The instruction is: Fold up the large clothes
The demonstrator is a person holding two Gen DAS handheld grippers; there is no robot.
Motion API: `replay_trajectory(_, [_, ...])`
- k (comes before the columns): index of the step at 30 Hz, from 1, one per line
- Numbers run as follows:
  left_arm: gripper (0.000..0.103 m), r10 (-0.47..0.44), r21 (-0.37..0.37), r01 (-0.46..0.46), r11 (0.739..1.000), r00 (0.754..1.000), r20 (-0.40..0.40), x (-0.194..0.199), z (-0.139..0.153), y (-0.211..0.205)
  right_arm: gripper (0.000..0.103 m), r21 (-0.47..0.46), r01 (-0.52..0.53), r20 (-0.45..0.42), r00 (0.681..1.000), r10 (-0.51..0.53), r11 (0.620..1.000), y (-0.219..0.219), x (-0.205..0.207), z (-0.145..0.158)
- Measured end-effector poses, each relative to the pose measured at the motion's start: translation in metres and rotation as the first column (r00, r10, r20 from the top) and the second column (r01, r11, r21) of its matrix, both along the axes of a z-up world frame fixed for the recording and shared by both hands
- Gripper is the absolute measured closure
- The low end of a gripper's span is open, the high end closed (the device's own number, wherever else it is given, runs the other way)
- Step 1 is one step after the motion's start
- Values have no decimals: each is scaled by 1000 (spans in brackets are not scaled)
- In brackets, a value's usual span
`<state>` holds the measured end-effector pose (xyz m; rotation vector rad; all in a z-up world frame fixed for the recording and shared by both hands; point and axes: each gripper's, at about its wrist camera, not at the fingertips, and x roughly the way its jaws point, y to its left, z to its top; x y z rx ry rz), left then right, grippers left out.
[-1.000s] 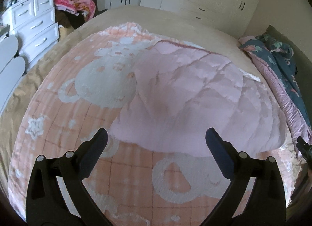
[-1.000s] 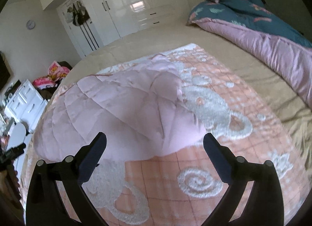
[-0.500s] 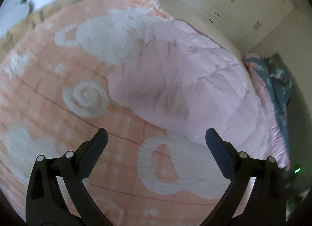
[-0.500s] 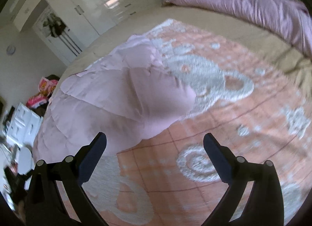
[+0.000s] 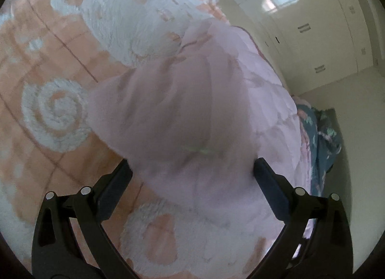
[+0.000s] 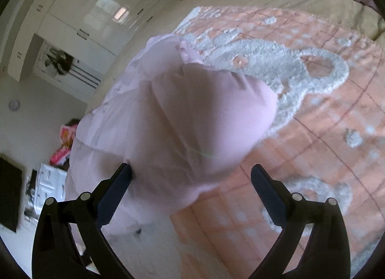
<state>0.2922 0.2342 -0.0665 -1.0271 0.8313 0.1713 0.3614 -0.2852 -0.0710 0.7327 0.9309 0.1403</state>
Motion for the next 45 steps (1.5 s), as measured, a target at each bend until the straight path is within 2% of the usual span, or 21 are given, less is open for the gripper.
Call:
replay_trajectory(9, [8,31,-15,-30,999,999,15,22,-16,3,4,49,65,28,997,-66,997,6,28,-16])
replay_trajectory(12, [8,32,17,-32,999,999,18,29,-17,1,4,60,72,42,996,-74,996,7,36,-24])
replay_trajectory(16, [8,47,57,-48,997,999,21,35,-18,-2,4,5,44,77,996,-44,999,14,48,-28])
replay_trajectory(19, [8,58,82,-60,995,998,24,39,-18,-3,4,5,27,99,995,-27,1000,16,54,-30])
replay_trajectory(21, [8,63,95,-65,993,998,26,41,-17,-4,7,22,17,114,993,-19,1000,15,54,-31])
replay_trajectory(23, [9,61,100,-64,993,998,29,43,-16,-3,22,50,-1,135,991,-5,999,14,54,-32])
replay_trajectory(24, [12,58,105,-61,993,998,34,43,-15,-3,25,63,-12,141,990,3,998,14,54,-32])
replay_trajectory(26, [23,39,123,-45,991,998,51,45,-12,-4,39,66,-29,162,987,17,997,15,53,-29])
replay_trajectory(27, [31,27,139,-35,990,998,60,46,-9,-6,42,47,-45,179,983,36,998,17,53,-25])
replay_trajectory(28, [40,16,158,-26,987,998,62,47,-6,-8,49,41,-55,188,981,46,998,19,52,-21])
replay_trajectory(29, [44,-3,192,-10,981,998,63,49,0,-12,55,36,-73,206,976,64,997,20,52,-16])
replay_trajectory(31, [61,-44,273,27,962,997,57,52,14,-19,63,-11,-105,222,969,105,994,26,54,-7])
replay_trajectory(33, [69,-78,343,55,938,996,53,54,29,-28,67,-101,-145,237,957,165,984,35,54,8])
replay_trajectory(35, [74,-111,409,82,909,993,47,59,45,-36,71,-176,-174,241,947,214,969,43,54,22])
replay_trajectory(39, [77,-158,481,112,870,986,56,58,70,-43,74,-344,-223,287,900,329,912,65,48,60])
replay_trajectory(45, [78,-210,531,138,836,975,78,48,106,-53,76,-438,-242,357,837,414,866,82,30,106])
